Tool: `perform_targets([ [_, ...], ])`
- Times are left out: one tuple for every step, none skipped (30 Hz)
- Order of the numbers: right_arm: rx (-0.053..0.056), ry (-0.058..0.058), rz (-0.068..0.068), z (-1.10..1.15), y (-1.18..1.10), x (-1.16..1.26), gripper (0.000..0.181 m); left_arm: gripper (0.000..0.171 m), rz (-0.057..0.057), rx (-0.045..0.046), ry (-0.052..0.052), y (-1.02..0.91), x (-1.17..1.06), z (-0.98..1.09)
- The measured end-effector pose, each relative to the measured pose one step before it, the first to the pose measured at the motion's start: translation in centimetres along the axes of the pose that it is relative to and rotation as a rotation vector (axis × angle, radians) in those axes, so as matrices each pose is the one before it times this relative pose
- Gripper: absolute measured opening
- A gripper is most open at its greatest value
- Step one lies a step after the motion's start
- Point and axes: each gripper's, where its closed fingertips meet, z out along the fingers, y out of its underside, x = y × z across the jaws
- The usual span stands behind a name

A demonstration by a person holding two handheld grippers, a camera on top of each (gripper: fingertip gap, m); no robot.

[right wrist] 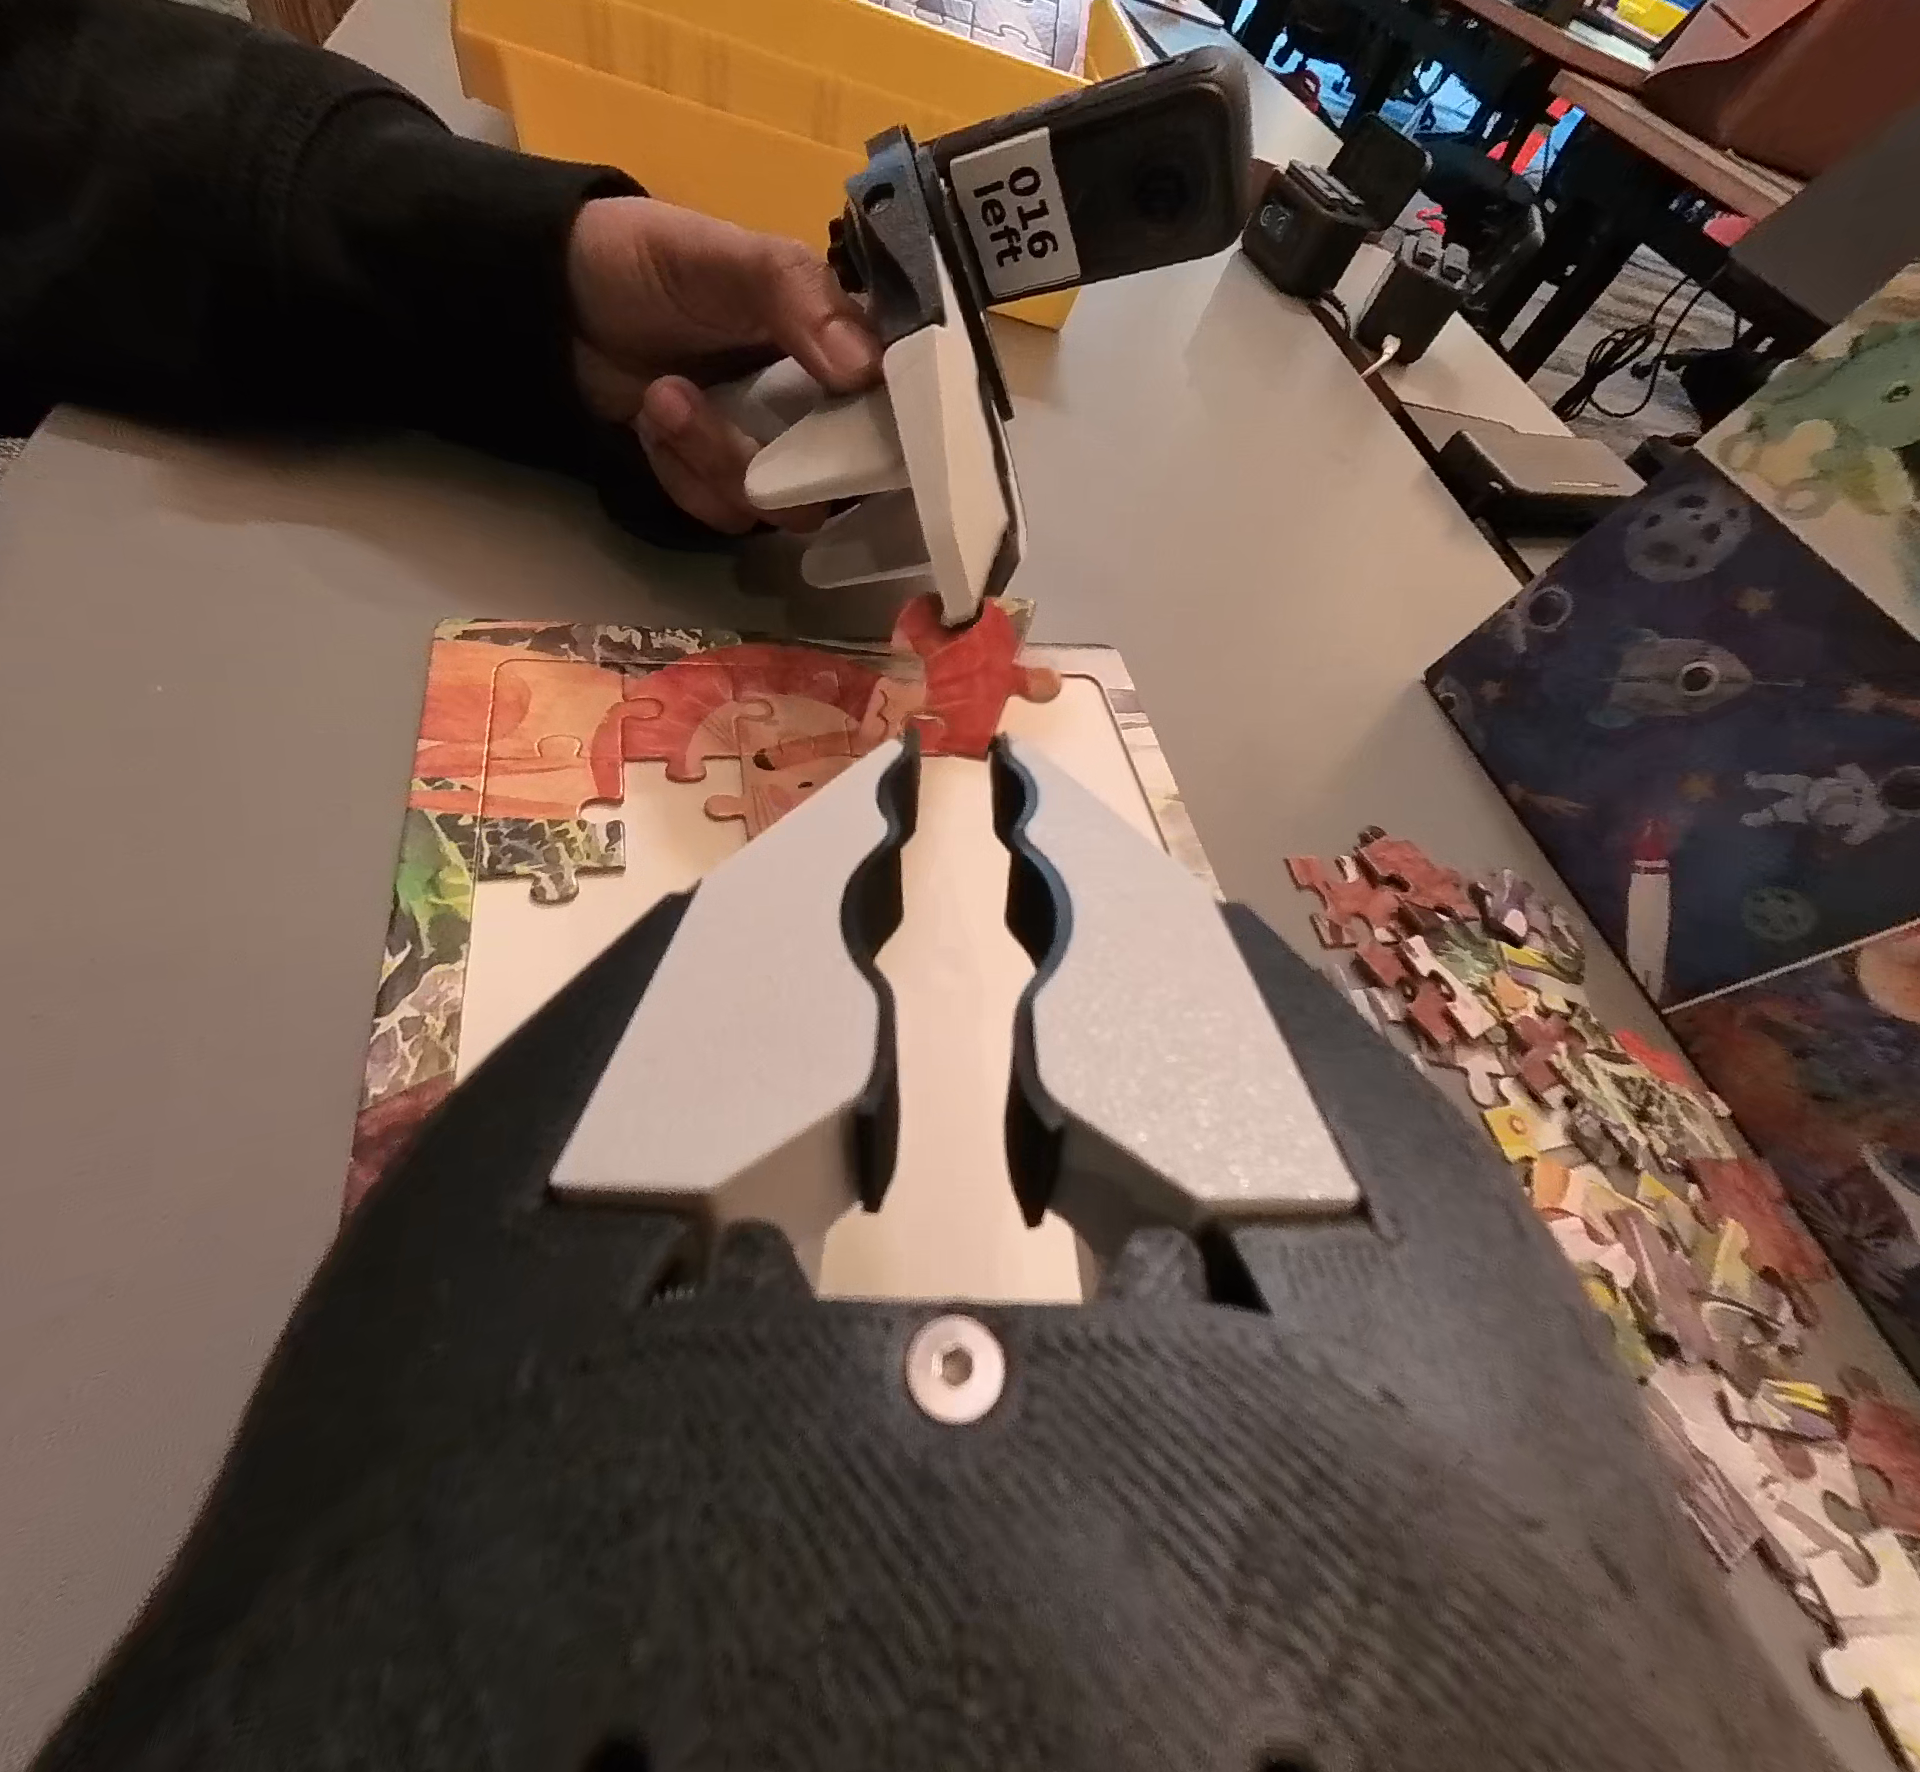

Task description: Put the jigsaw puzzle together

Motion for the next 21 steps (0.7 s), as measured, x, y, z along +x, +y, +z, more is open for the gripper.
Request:
perform_targets([
  [-0.003,-0.0054,-0.0023,0.024,0.054,-0.11,0.01,0.0,-0.0005,0.00168,0.0002,-0.034,-0.001,-0.028],
  [-0.0027,-0.0058,-0.0018,0.036,0.045,-0.119,0.009,0.0,-0.0009,0.00236,0.0002,-0.038,-0.006,-0.023],
  [-0.0019,-0.004,-0.0017,0.028,0.026,-0.102,0.009,0.0,-0.0006,0.00147,-0.0003,-0.025,-0.015,-0.029],
  [-0.0021,-0.0018,-0.0025,0.036,0.026,-0.064,0.009,0.0,-0.0002,-0.00038,0.0,0.004,0.0,-0.023],
  [-0.0024,0.0007,-0.0033,0.025,0.032,-0.023,0.009,0.0,-0.0007,-0.00137,0.0002,0.018,-0.006,0.001],
  [-0.0017,0.0014,-0.003,0.005,0.016,-0.002,0.009,0.0,0.0001,-0.00043,-0.001,0.007,-0.014,0.007],
  [-0.0013,0.0003,-0.0012,0.003,0.02,0.0,0.009,0.0,-0.0002,-0.00049,-0.0011,0.013,-0.021,0.006],
  [-0.0004,-0.0001,0.0004,-0.002,0.008,0.006,0.009,0.0,-0.0004,-0.00069,-0.0001,0.008,-0.013,0.005],
  [0.0002,-0.0001,0.0004,0.002,0.0,0.005,0.009,0.0,-0.0003,-0.00014,-0.0003,0.008,-0.011,-0.001],
  [0.0001,0.0003,-0.0002,0.0,-0.004,-0.004,0.009,0.0,-0.0005,0.00037,-0.0001,-0.008,-0.012,0.003],
  [-0.0004,0.0009,-0.0008,-0.003,0.006,0.018,0.009,0.0,-0.0003,-0.00014,0.0,0.001,0.001,-0.011],
  [-0.0013,0.0012,-0.0012,0.012,0.017,0.013,0.008,0.0,-0.0001,-0.00022,-0.0003,0.01,-0.011,0.008],
  [-0.0013,0.0013,-0.0012,0.015,0.026,0.011,0.008,0.0,-0.0001,-0.00039,-0.0004,0.005,-0.006,-0.003],
  [-0.0011,0.0015,-0.0009,0.008,0.026,0.012,0.008,0.0,-0.0001,-0.00028,-0.0009,0.005,-0.011,0.008],
  [-0.001,0.0019,0.0001,0.007,0.022,0.032,0.008,0.0,0.0002,0.00006,-0.0009,-0.001,-0.013,0.0],
  [-0.0002,0.0016,0.0006,0.0,0.005,0.028,0.008,0.0,0.0002,-0.00015,-0.0008,0.002,-0.013,-0.001],
  [0.0003,0.0012,0.0007,0.0,-0.01,0.023,0.008,0.0,-0.0003,-0.00015,0.0,0.002,0.003,-0.001],
  [-0.0001,0.0009,0.0014,0.002,0.006,0.022,0.008,0.0,-0.0008,-0.00041,0.0006,0.012,0.006,0.007],
  [0.0004,-0.0001,0.0029,-0.001,0.008,0.017,0.008,0.0,-0.0005,-0.00084,-0.0004,0.018,-0.011,0.004],
  [0.0026,-0.003,0.006,0.002,-0.03,-0.01,0.009,0.0,0.0006,-0.00157,-0.0024,0.024,-0.038,0.019],
  [0.0061,-0.007,0.0112,-0.001,-0.067,-0.06,0.009,0.0,0.0021,-0.00323,-0.003,0.053,-0.027,0.026],
])
